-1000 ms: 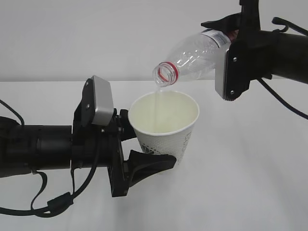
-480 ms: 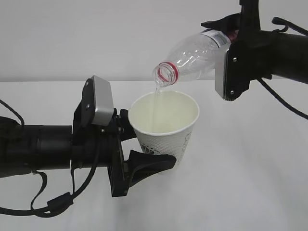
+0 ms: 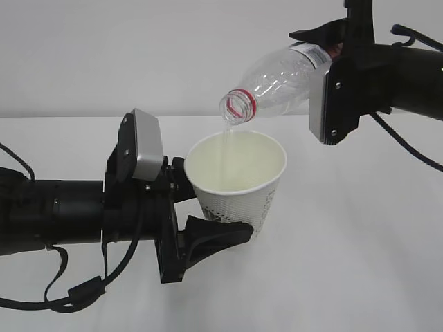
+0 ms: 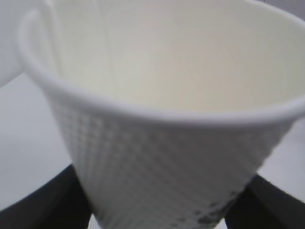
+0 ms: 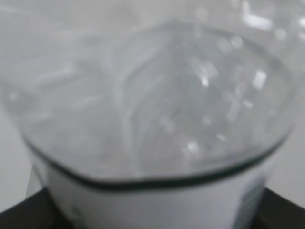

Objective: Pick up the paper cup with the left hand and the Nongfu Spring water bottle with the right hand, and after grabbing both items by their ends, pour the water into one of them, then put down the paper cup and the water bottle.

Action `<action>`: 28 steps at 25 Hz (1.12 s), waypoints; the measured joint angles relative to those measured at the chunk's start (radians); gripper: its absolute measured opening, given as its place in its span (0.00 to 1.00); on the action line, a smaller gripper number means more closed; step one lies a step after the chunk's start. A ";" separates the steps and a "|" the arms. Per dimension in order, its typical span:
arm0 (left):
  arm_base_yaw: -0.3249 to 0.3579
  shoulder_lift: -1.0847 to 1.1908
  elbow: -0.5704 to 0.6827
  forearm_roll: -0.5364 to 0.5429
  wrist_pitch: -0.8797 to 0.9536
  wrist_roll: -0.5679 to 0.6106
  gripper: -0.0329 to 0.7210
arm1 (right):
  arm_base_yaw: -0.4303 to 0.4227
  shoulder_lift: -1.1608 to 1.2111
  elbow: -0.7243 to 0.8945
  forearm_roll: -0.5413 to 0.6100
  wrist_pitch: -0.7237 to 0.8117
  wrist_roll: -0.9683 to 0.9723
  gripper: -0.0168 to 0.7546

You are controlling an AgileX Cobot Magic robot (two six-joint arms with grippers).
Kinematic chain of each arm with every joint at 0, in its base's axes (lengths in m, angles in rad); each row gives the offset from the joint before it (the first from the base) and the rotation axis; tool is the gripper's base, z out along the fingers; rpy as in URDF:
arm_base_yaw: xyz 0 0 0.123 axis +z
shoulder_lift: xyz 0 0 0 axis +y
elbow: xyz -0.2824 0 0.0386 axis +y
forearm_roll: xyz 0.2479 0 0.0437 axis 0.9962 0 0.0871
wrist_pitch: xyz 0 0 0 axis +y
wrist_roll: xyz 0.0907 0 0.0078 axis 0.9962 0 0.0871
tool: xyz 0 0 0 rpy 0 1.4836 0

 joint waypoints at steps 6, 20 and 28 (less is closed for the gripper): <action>0.000 0.000 0.000 0.000 0.000 0.000 0.77 | 0.000 0.000 0.000 0.000 0.000 -0.002 0.64; 0.000 0.000 0.000 0.000 0.000 0.000 0.77 | 0.000 0.000 0.000 0.000 -0.008 -0.002 0.64; 0.000 0.000 0.000 0.000 0.000 0.000 0.77 | 0.000 0.000 0.000 0.000 -0.008 -0.002 0.64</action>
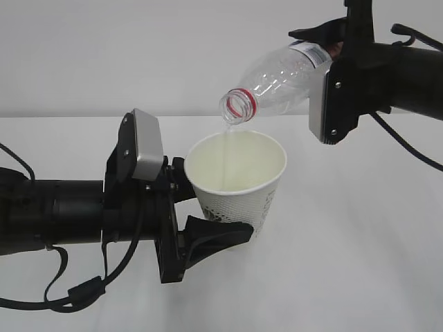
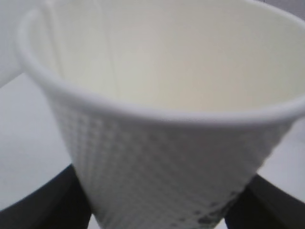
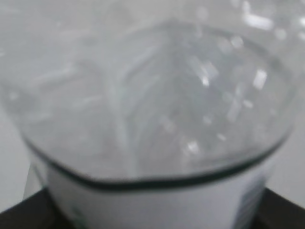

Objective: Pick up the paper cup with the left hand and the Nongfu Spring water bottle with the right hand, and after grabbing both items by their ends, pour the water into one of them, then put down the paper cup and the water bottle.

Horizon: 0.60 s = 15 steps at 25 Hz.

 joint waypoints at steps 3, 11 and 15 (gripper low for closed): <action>0.000 0.000 0.000 0.000 0.000 0.000 0.77 | 0.000 0.000 0.000 0.000 0.000 0.000 0.64; 0.000 0.000 0.000 0.000 0.002 0.000 0.77 | 0.000 0.000 0.000 0.000 -0.001 -0.001 0.64; 0.000 0.000 0.000 0.000 0.002 0.000 0.77 | 0.000 0.000 0.000 0.000 -0.002 -0.002 0.64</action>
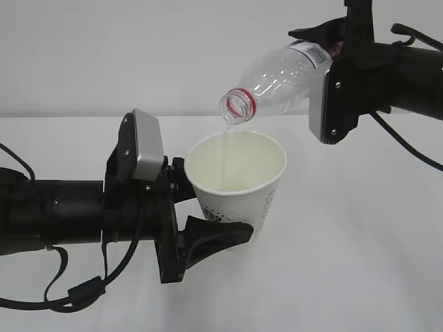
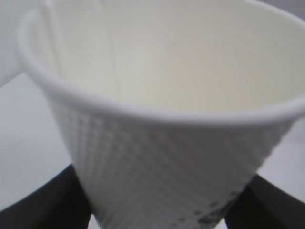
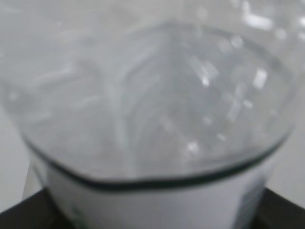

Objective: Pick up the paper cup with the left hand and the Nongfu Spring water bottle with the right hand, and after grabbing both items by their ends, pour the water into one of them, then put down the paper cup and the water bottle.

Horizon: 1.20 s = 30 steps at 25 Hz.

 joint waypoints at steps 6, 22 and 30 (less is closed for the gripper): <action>0.000 0.000 0.000 -0.002 0.000 0.000 0.77 | 0.000 0.000 0.000 0.000 0.000 -0.003 0.64; 0.000 0.000 0.000 -0.043 0.009 0.000 0.77 | 0.000 0.000 0.000 0.000 -0.008 -0.005 0.64; 0.000 0.000 0.000 -0.043 0.012 0.000 0.77 | 0.000 0.000 -0.002 0.000 -0.010 -0.006 0.64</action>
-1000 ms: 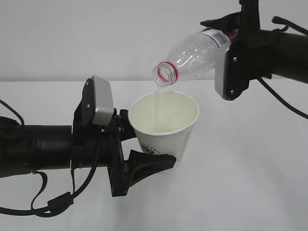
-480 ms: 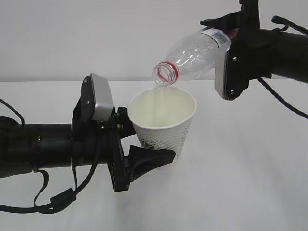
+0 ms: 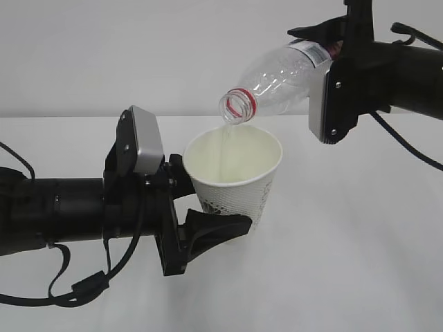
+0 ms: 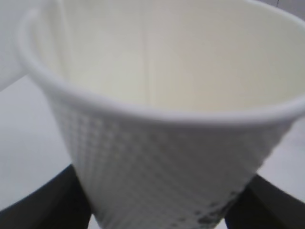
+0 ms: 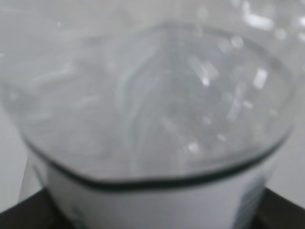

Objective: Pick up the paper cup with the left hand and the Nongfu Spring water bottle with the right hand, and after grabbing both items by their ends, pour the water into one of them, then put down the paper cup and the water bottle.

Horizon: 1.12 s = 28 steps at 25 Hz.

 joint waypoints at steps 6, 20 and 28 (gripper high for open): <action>0.000 0.000 0.000 0.000 0.000 0.000 0.77 | 0.000 0.000 0.000 0.000 0.000 -0.001 0.64; 0.000 0.000 0.000 0.000 0.001 0.000 0.77 | 0.000 0.000 0.000 0.000 0.000 -0.023 0.64; 0.000 0.000 0.000 0.000 0.001 0.000 0.77 | 0.000 0.000 0.000 0.000 0.000 -0.023 0.64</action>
